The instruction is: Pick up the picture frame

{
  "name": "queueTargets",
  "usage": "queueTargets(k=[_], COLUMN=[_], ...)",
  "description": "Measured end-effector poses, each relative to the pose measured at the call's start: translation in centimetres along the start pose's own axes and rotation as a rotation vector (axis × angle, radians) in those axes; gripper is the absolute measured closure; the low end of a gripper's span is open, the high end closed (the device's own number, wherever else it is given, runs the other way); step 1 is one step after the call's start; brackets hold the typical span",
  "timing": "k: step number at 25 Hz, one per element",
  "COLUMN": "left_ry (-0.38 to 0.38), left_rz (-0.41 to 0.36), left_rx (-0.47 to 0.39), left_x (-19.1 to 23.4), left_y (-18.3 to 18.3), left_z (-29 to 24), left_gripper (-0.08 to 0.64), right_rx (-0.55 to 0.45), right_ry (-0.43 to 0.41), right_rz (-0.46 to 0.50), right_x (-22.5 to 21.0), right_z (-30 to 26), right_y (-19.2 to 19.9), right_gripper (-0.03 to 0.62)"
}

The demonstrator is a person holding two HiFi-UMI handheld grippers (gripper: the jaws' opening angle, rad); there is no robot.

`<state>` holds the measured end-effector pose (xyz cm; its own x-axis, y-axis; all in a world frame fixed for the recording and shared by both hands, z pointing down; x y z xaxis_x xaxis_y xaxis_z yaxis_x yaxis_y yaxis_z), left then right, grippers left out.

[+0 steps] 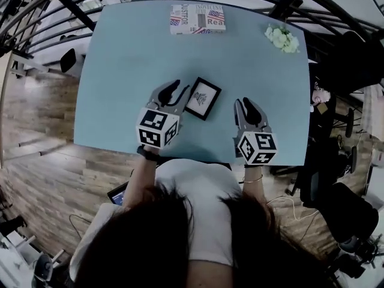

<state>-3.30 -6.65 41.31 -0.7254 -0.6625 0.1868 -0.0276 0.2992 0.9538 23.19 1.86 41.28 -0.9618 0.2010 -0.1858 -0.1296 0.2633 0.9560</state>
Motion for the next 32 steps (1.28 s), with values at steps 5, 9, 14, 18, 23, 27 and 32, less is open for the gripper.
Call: queueTargets(k=[5, 9, 14, 18, 23, 27, 32], left_ry=[-0.055, -0.05, -0.03, -0.017, -0.001, 0.014, 0.036], left_rz=[0.022, 0.044, 0.045, 0.044, 0.053, 0.064, 0.085], left_rx=[0.011, 0.028, 0.036, 0.046, 0.072, 0.112, 0.168], left_x=[-0.5, -0.2, 0.5, 1.0, 1.5, 1.7, 2.0], left_y=[0.5, 0.9, 1.0, 1.0, 1.5, 2.4, 3.8], left_z=[-0.4, -0.3, -0.6, -1.1, -1.8, -2.5, -3.7], left_gripper=[0.425, 0.425, 0.425, 0.425, 0.425, 0.425, 0.425], right_rx=[0.028, 0.038, 0.026, 0.039, 0.055, 0.074, 0.11], right_ry=[-0.075, -0.092, -0.064, -0.053, -0.047, -0.033, -0.03], right_rz=[-0.013, -0.035, -0.049, -0.063, -0.08, -0.109, -0.152], right_x=[-1.1, -0.9, -0.5, -0.2, -0.2, -0.4, -0.5], right_z=[-1.4, -2.3, -3.2, -3.7, -3.9, -3.7, -4.1], right_y=[0.2, 0.5, 0.6, 1.1, 1.5, 2.4, 3.6], right_gripper=[0.522, 0.522, 0.522, 0.522, 0.522, 0.522, 0.522])
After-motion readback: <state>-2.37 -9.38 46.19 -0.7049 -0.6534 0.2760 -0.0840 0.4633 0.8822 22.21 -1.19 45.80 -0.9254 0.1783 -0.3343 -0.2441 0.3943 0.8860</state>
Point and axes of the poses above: the fingertips, and each gripper's own axes: z backward along the fingers, x to its left, y out of its underside, the point moved 10 cm from there along z, backward along the fingers, and after that the axes turned 7 degrees about -x, right-handed, at the moved point
